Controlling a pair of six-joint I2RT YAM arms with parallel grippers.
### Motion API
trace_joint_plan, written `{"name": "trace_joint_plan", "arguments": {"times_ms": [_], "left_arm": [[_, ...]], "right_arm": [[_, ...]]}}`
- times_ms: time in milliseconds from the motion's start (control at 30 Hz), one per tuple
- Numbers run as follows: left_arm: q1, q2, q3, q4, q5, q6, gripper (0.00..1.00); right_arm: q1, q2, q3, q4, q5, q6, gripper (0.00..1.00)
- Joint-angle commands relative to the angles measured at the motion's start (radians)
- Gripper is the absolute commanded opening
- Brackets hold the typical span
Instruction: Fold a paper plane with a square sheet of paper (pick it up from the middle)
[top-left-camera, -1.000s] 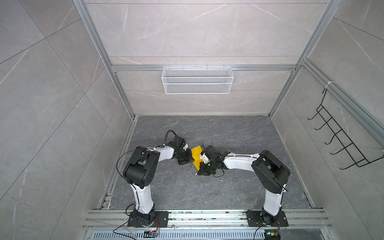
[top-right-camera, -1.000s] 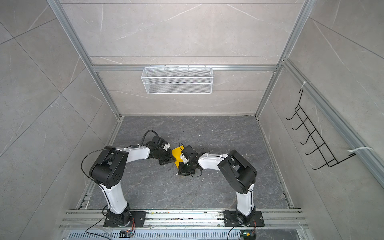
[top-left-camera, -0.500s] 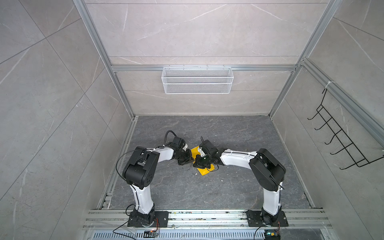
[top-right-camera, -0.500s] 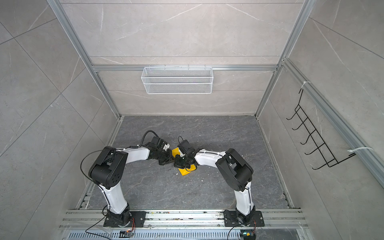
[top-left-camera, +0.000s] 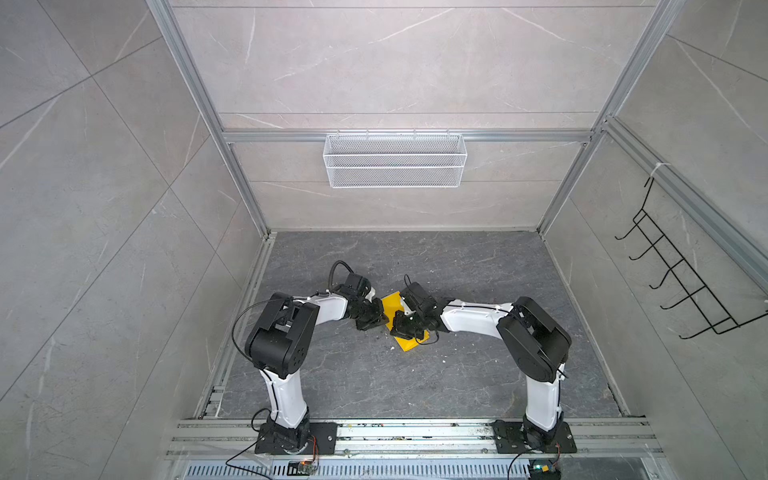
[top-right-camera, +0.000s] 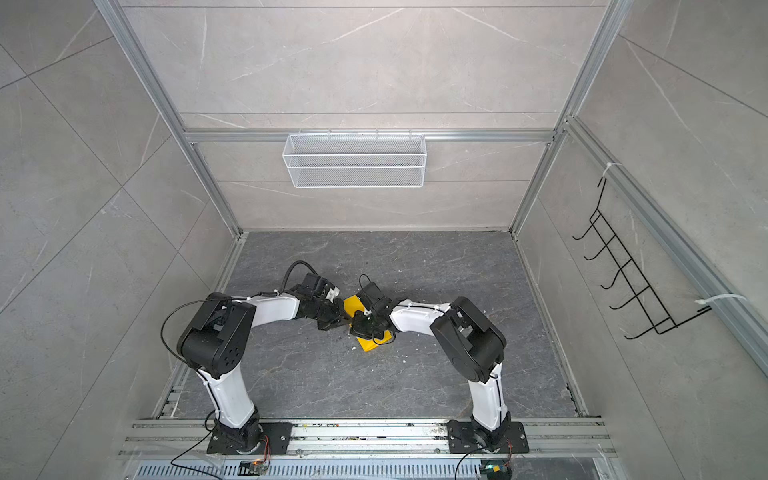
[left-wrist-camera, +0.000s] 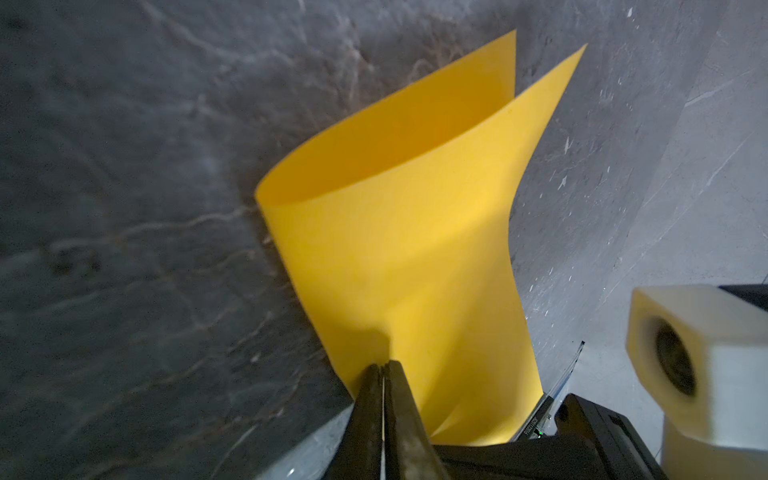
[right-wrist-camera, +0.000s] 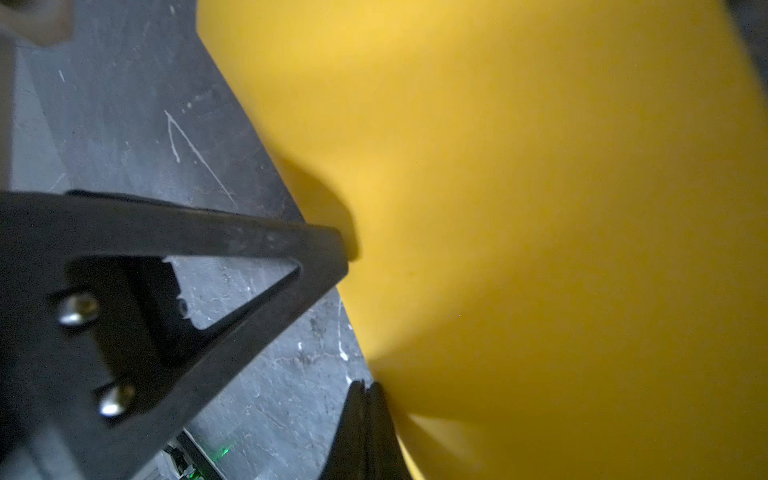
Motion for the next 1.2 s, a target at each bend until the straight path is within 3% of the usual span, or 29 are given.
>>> {"name": "trace_joint_plan", "arguments": {"times_ms": [0, 367, 733, 967, 1167], "left_arm": [[0.003, -0.004, -0.020, -0.046, -0.032, 0.003, 0.11], [0.004, -0.003, -0.016, -0.052, -0.038, 0.010, 0.10], [0.005, 0.005, -0.011, -0.049, -0.035, 0.014, 0.10], [0.004, 0.004, -0.008, -0.050, -0.029, 0.017, 0.10], [0.004, 0.002, -0.005, -0.055, -0.017, 0.027, 0.10]], "right_arm": [[-0.003, 0.007, -0.043, -0.041, 0.024, 0.007, 0.02], [-0.002, -0.069, -0.157, -0.086, -0.005, -0.020, 0.02], [-0.004, -0.198, -0.243, -0.217, -0.073, -0.152, 0.02], [-0.003, -0.331, -0.197, -0.096, -0.063, -0.214, 0.05], [-0.005, -0.227, -0.066, -0.077, -0.025, -0.224, 0.05]]}}
